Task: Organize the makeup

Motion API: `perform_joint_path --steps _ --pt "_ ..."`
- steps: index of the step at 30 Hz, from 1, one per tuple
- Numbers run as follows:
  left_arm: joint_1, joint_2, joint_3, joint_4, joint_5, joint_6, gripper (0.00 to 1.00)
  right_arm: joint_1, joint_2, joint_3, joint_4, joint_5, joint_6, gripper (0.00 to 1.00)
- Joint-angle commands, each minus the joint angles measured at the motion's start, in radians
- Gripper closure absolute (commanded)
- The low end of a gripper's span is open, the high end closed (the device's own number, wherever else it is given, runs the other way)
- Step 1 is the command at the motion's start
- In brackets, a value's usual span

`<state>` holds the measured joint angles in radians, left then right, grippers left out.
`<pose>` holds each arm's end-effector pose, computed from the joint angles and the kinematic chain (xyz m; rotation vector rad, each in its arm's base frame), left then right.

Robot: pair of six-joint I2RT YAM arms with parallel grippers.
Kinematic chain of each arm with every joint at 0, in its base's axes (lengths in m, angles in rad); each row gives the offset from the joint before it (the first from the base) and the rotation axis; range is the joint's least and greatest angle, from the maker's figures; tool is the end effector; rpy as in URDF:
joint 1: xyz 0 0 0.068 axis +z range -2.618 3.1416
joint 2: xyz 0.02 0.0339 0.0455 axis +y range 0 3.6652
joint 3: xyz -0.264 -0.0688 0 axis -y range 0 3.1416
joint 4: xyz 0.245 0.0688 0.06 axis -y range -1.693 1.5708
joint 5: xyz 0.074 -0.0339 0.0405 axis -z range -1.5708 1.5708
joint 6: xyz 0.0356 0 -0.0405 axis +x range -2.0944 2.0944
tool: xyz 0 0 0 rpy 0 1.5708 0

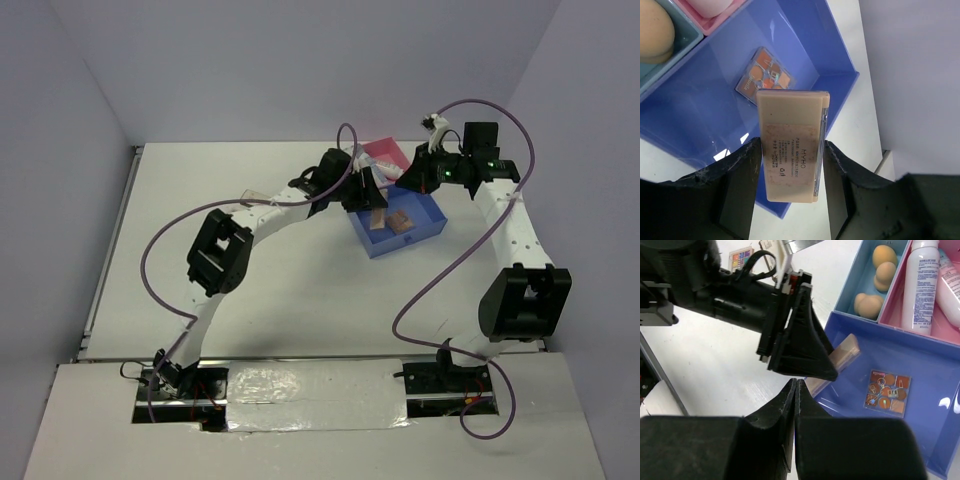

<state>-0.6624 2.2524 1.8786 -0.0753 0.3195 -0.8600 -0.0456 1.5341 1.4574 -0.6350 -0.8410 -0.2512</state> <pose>0.4137 -0.3369 0.2381 0.0046 2.2448 -1.2282 0.3341 0.0113 0.3545 -0.6342 2.0155 0.7753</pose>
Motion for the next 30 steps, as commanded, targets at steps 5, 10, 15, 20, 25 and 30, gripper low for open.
perform_joint_path --steps 5,10,15,20,25,30 --pt "-0.009 0.075 0.112 -0.037 -0.059 -0.070 0.70 -0.002 -0.029 -0.014 0.029 -0.012 0.013 0.95" --pt "-0.009 0.102 0.145 -0.095 -0.086 -0.077 0.46 -0.002 -0.029 -0.022 0.032 -0.015 0.013 0.95" --pt "-0.011 0.102 0.162 -0.107 -0.076 -0.076 0.35 -0.002 -0.032 -0.023 0.021 -0.029 0.000 0.92" --pt "-0.011 0.075 0.152 -0.095 -0.069 -0.059 0.21 -0.002 -0.029 -0.014 -0.002 -0.055 -0.028 0.65" --pt "-0.011 0.041 0.123 -0.063 -0.066 -0.053 0.21 -0.002 -0.028 0.003 -0.020 -0.073 -0.048 0.58" --pt "0.000 -0.054 0.077 -0.058 -0.099 -0.001 0.48 -0.002 -0.020 0.046 -0.057 -0.090 -0.074 0.64"
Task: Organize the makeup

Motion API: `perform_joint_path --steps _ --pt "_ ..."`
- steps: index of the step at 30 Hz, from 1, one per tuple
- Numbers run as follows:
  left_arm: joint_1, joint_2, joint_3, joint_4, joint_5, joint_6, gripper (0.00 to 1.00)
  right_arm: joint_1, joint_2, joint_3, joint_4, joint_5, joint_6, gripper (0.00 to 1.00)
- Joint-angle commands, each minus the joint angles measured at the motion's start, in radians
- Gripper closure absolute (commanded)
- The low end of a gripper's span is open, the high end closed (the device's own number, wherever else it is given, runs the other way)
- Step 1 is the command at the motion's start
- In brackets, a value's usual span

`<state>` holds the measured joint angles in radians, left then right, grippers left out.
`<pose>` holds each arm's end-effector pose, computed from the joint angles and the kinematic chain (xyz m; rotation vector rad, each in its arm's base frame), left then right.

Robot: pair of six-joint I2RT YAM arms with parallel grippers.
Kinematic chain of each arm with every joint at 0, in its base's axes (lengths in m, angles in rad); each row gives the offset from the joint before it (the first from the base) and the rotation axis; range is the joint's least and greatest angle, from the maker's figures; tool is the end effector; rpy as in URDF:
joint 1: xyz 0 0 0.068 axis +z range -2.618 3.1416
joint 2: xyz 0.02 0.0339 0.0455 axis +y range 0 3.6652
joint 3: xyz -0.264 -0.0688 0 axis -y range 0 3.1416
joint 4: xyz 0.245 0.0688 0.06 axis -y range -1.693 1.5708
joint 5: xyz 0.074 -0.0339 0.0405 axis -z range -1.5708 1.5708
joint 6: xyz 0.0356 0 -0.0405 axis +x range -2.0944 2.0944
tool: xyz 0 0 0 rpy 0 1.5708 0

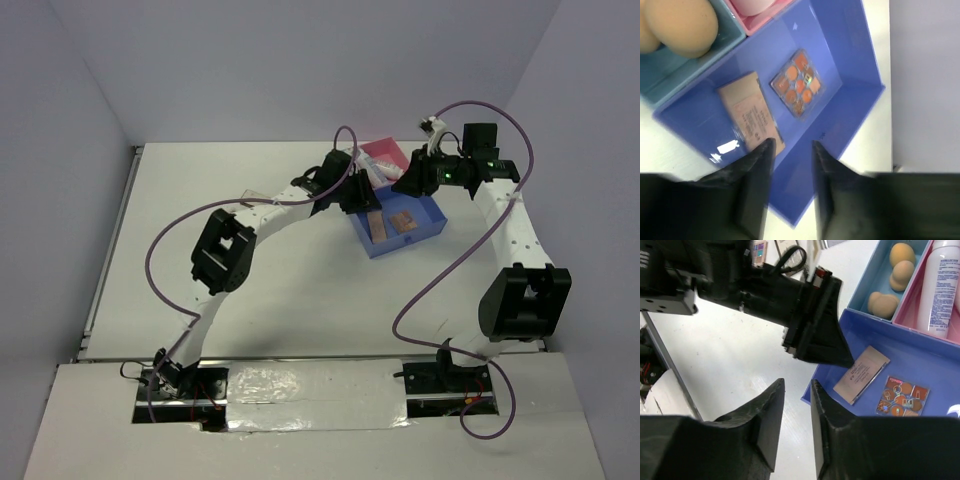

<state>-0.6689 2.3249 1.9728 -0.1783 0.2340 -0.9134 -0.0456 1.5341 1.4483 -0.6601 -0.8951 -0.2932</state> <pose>0.4225 -0.3445 0.2228 -0.1277 2.3182 -1.1351 0.3312 0.0127 0.3508 -0.6862 1.9978 0.8257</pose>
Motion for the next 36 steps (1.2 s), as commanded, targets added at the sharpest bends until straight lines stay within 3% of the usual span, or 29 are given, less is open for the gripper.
perform_joint_path --steps 1,2,3,4,6,10,14,22,25,26,29,32,36 --pt "0.011 -0.172 -0.035 0.045 -0.025 0.074 0.56 -0.002 -0.019 0.063 -0.038 -0.036 -0.041 0.66" --pt "0.017 -0.202 -0.057 0.043 -0.035 0.083 0.62 -0.002 -0.017 0.072 -0.042 -0.038 -0.046 0.67" --pt "0.031 -0.229 -0.112 0.043 -0.044 0.097 0.78 0.001 -0.008 0.081 -0.058 -0.038 -0.049 0.68" --pt "0.041 -0.261 -0.145 0.045 -0.054 0.125 0.87 0.000 -0.002 0.104 -0.064 -0.036 -0.052 0.69" --pt "0.070 -0.367 -0.259 0.052 -0.079 0.157 1.00 0.006 0.021 0.133 -0.093 -0.027 -0.060 0.70" --pt "0.132 -0.609 -0.483 0.080 -0.114 0.244 1.00 0.039 0.075 0.227 -0.148 0.033 -0.076 0.71" --pt "0.215 -0.800 -0.739 0.089 -0.119 0.283 1.00 0.183 0.155 0.325 -0.228 0.149 -0.121 0.66" --pt "0.379 -1.149 -1.026 -0.039 -0.229 0.324 1.00 0.449 0.424 0.556 -0.317 0.410 -0.162 0.39" --pt "0.399 -1.266 -1.094 -0.079 -0.303 0.311 0.89 0.515 0.555 0.668 -0.316 0.493 -0.103 0.30" --pt "0.407 -1.292 -1.114 -0.113 -0.320 0.306 0.76 0.526 0.614 0.693 -0.300 0.534 -0.083 0.27" --pt "0.413 -1.364 -1.126 -0.194 -0.372 0.282 0.52 0.569 0.711 0.767 -0.260 0.603 -0.011 0.20" --pt "0.413 -1.411 -1.131 -0.262 -0.400 0.263 0.44 0.598 0.793 0.860 -0.234 0.657 0.038 0.18" --pt "0.413 -1.464 -1.161 -0.294 -0.407 0.211 0.43 0.607 0.873 0.937 -0.220 0.657 0.045 0.07"
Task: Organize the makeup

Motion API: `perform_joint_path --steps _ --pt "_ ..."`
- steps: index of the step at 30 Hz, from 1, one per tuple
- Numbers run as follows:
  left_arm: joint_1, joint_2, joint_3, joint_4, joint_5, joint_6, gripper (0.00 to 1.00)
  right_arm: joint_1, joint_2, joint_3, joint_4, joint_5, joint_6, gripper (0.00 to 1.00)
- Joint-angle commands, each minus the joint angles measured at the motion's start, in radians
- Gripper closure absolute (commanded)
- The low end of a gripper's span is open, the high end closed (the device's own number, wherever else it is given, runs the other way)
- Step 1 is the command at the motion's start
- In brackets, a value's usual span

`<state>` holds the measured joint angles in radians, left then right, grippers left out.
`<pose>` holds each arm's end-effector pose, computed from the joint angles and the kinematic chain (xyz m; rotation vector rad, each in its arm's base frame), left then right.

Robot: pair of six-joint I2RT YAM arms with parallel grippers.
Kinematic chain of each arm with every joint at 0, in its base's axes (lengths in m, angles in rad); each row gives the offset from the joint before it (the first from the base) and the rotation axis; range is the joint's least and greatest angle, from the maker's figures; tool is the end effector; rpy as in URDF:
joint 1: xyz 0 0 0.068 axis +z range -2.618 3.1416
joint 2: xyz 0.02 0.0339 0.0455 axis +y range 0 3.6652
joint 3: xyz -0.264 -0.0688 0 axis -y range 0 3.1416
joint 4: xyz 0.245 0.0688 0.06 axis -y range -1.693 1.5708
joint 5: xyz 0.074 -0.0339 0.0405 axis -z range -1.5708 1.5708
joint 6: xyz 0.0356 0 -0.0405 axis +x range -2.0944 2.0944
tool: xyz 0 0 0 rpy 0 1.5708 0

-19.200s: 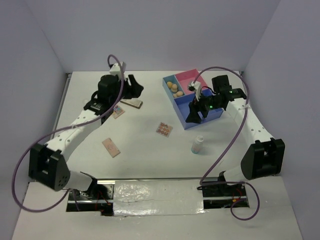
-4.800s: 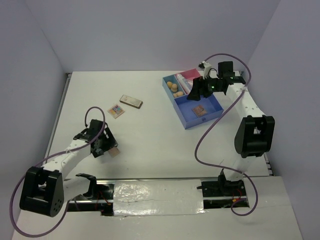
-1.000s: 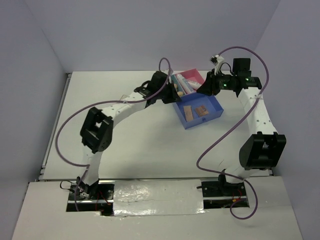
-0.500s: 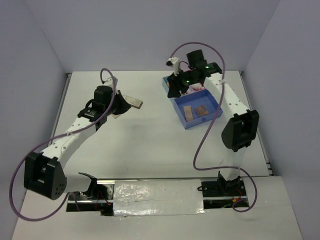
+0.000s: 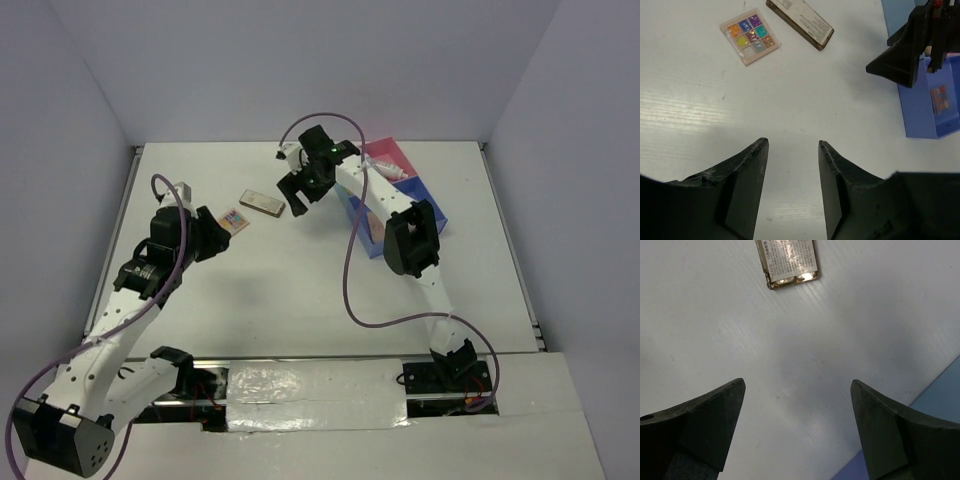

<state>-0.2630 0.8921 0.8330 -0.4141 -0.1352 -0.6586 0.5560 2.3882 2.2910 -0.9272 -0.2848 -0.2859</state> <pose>0.1940 -0.0473 0.3146 -0.4898 2.0088 -0.4364 0.4351 0.2821 0.2376 -1.1579 2.3305 0.4675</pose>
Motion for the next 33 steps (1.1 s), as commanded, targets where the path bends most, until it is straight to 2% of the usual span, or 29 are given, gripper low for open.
perform_joint_path --steps 1,4,9,17,20,21,22,23,24,25,26,28,29,30,32,33 --pt "0.007 -0.048 -0.034 -0.060 -0.038 -0.052 0.43 0.008 0.034 0.107 0.051 0.044 0.033 0.05" --pt "0.007 -0.070 -0.052 -0.071 -0.037 -0.079 0.42 0.019 0.094 0.131 0.085 0.024 0.019 0.01" --pt "0.007 -0.055 -0.061 -0.066 -0.018 -0.099 0.41 0.028 0.117 0.134 0.142 -0.028 0.001 0.00" --pt "0.005 -0.005 -0.044 -0.054 -0.010 -0.107 0.40 0.073 0.154 0.170 0.215 -0.004 -0.094 0.00" --pt "0.007 0.025 -0.055 -0.016 -0.015 -0.131 0.40 0.073 0.100 0.070 0.287 0.006 -0.084 0.03" --pt "0.007 0.042 -0.055 0.001 -0.015 -0.137 0.40 0.068 0.036 0.026 0.356 0.006 -0.076 0.03" --pt "0.007 0.062 -0.051 0.012 -0.020 -0.150 0.43 0.055 0.001 -0.066 0.390 0.003 -0.067 0.05" --pt "0.007 0.115 -0.032 0.029 -0.026 -0.177 0.47 0.044 -0.036 -0.108 0.419 -0.017 -0.065 0.09" --pt "0.007 0.146 -0.020 0.040 -0.032 -0.190 0.70 0.033 -0.103 -0.140 0.463 -0.033 -0.065 0.11" --pt "0.007 0.212 -0.005 0.057 -0.046 -0.220 0.85 0.012 -0.133 -0.192 0.479 -0.072 -0.070 0.20" --pt "0.007 0.246 0.035 0.061 -0.052 -0.242 0.94 0.001 -0.161 -0.211 0.488 -0.100 -0.073 0.25" --pt "0.008 0.322 0.086 0.086 -0.031 -0.250 0.96 -0.034 -0.237 -0.252 0.498 -0.163 -0.102 0.37" --pt "0.008 0.405 0.150 0.092 -0.021 -0.248 0.95 -0.041 -0.266 -0.272 0.502 -0.200 -0.117 0.40" --pt "0.008 0.447 0.187 0.095 -0.014 -0.246 0.90 -0.042 -0.297 -0.295 0.524 -0.205 -0.137 0.42" --pt "0.008 0.567 0.285 0.090 -0.001 -0.251 0.79 -0.041 -0.400 -0.388 0.560 -0.202 -0.186 0.53" --pt "0.014 0.609 0.316 0.092 0.003 -0.260 0.64 -0.042 -0.434 -0.453 0.599 -0.194 -0.197 0.64"
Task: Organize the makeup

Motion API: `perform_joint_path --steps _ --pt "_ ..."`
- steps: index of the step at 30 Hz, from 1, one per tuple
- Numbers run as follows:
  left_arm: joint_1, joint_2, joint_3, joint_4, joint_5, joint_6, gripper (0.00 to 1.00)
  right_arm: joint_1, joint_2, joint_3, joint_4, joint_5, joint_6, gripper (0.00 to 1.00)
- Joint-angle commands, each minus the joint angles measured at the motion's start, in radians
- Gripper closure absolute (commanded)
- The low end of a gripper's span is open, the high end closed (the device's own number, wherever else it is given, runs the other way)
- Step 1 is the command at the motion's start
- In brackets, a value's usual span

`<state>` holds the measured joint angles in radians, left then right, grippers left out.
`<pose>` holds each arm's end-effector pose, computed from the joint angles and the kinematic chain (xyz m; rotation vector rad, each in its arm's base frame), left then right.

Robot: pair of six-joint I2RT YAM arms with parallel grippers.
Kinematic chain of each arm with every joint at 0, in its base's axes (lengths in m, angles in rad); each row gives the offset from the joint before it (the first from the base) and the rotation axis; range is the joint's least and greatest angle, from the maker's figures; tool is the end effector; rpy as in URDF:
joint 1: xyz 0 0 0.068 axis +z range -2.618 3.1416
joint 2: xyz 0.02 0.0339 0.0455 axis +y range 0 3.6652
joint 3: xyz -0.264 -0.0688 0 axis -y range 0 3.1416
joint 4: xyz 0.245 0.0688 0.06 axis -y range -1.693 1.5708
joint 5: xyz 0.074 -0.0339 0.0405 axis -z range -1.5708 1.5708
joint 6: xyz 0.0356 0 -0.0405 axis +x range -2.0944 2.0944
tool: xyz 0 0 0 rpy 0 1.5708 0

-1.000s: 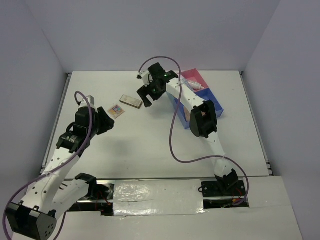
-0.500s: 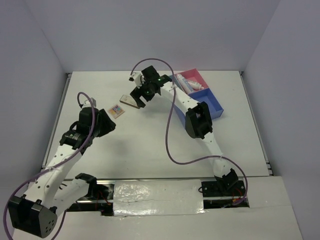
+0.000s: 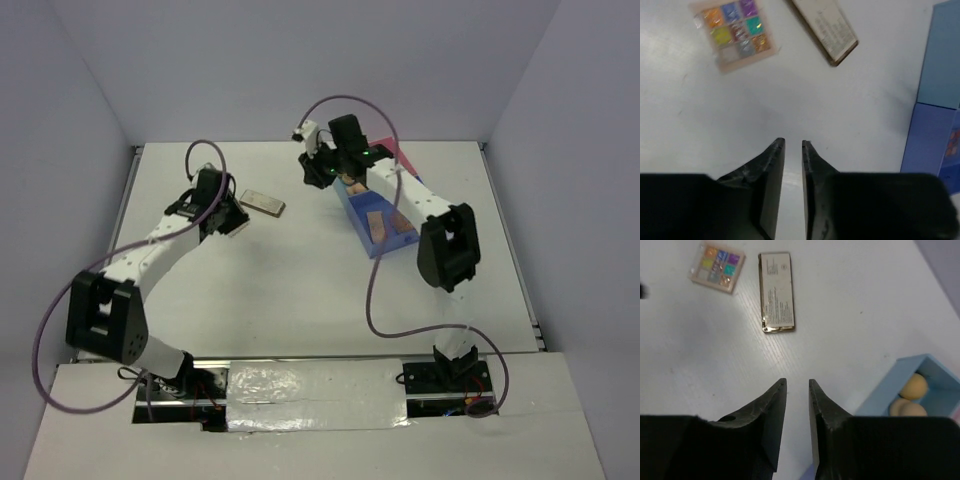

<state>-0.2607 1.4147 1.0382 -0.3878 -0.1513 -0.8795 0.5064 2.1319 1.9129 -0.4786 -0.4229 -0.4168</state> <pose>0.2987 -0.0741 0.2644 -0.7901 2.2215 -0.3923 0.4251 0.2525 0.2740 -1.1968 1.9028 0.5264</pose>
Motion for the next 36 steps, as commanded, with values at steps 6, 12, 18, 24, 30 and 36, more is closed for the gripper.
perform_joint_path --steps 6,12,18,24,30,36 --pt "0.025 0.407 0.383 0.001 0.067 -0.091 0.42 -0.032 -0.320 -0.100 0.130 -0.016 -0.034 0.12" --pt "0.026 0.647 0.652 -0.209 0.013 -0.177 0.27 -0.172 -0.340 -0.013 -0.042 -0.227 0.070 0.00" --pt "0.032 0.760 0.750 -0.227 0.007 -0.197 0.22 -0.207 -0.457 -0.198 0.012 -0.212 0.072 0.00" --pt "0.035 0.822 0.806 -0.236 0.016 -0.226 0.21 -0.232 -0.494 -0.275 0.024 -0.214 0.098 0.00" --pt "0.034 0.888 0.852 -0.285 0.006 -0.246 0.20 -0.236 -0.540 -0.348 0.032 -0.229 0.111 0.00" --pt "0.043 0.949 0.922 -0.382 -0.021 -0.288 0.19 -0.239 -0.569 -0.405 0.044 -0.240 0.131 0.00"
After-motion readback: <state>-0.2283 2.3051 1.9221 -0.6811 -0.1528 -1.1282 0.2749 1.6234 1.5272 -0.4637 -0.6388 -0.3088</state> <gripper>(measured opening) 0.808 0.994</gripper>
